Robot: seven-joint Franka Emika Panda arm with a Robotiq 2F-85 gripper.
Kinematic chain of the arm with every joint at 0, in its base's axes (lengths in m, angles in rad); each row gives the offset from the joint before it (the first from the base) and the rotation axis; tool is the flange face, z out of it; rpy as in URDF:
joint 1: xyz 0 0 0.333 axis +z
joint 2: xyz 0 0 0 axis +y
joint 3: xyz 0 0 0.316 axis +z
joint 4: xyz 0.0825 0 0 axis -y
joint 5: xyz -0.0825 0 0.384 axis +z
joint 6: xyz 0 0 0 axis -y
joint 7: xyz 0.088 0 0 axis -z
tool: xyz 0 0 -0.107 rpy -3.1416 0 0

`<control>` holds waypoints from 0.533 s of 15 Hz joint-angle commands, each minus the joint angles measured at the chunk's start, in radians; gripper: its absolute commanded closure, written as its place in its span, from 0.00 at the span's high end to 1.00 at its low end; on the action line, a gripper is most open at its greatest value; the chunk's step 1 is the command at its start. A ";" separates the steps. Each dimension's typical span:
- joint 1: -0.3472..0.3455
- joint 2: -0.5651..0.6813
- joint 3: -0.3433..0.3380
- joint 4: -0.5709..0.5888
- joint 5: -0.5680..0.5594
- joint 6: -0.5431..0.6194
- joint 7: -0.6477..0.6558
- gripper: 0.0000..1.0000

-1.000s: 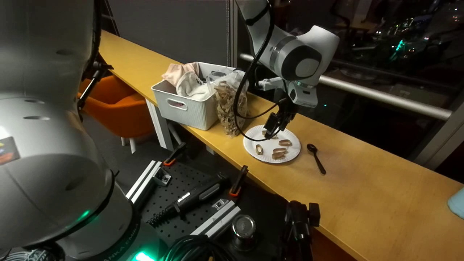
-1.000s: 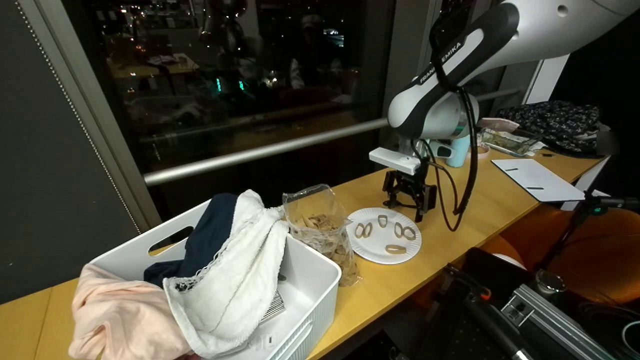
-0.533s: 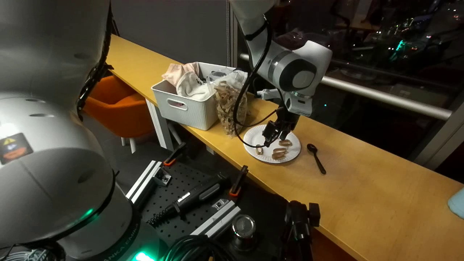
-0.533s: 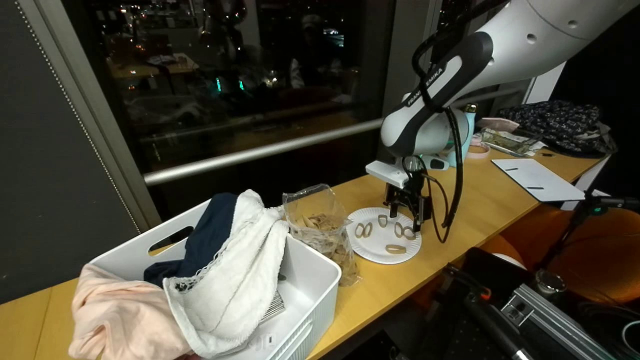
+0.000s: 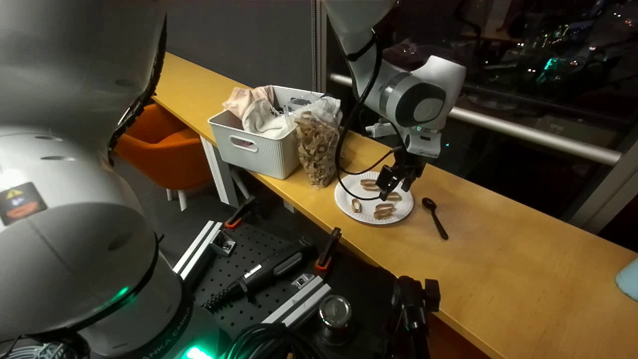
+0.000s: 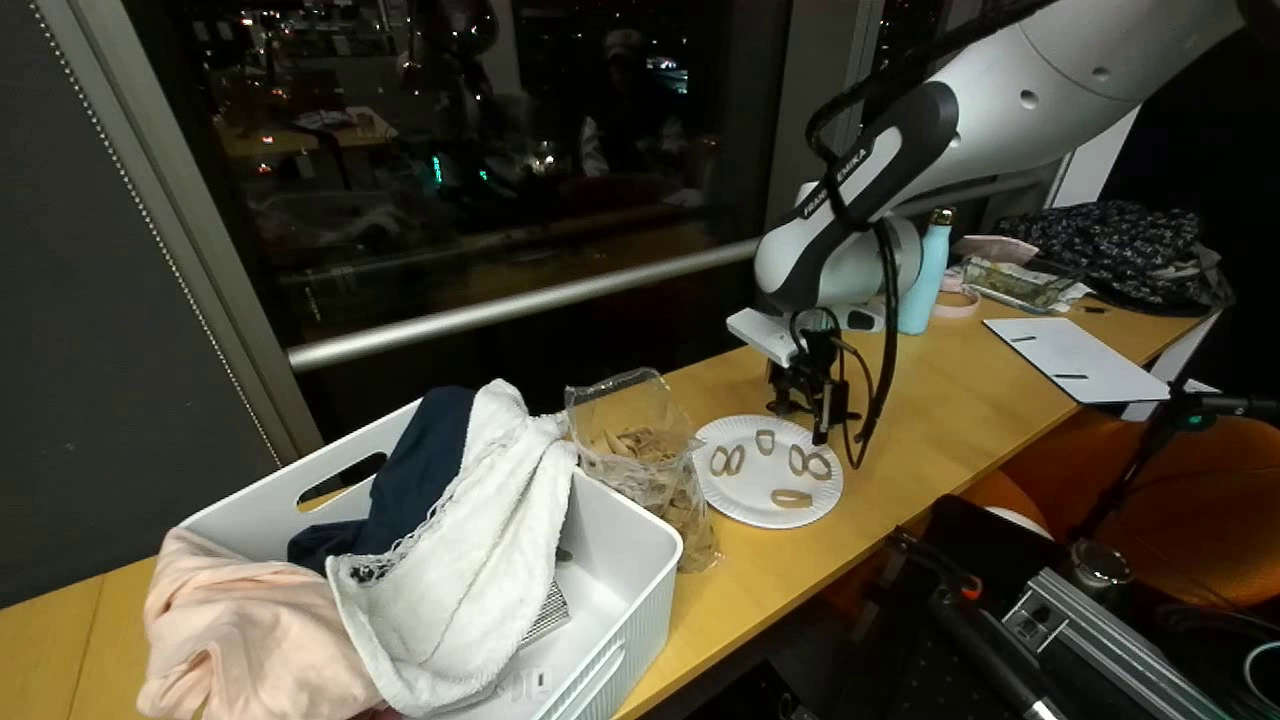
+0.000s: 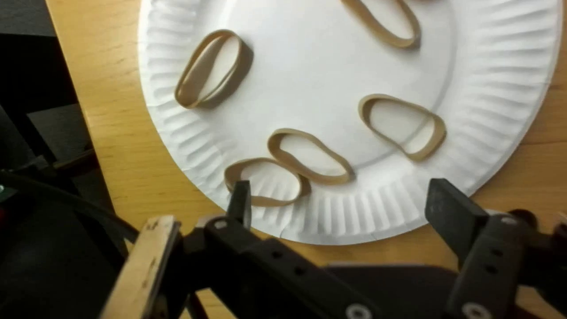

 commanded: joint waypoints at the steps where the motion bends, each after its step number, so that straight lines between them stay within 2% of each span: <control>1: 0.037 0.062 -0.032 0.069 -0.060 0.016 0.017 1.00; 8: 0.088 0.109 -0.052 0.063 -0.124 0.056 0.052 1.00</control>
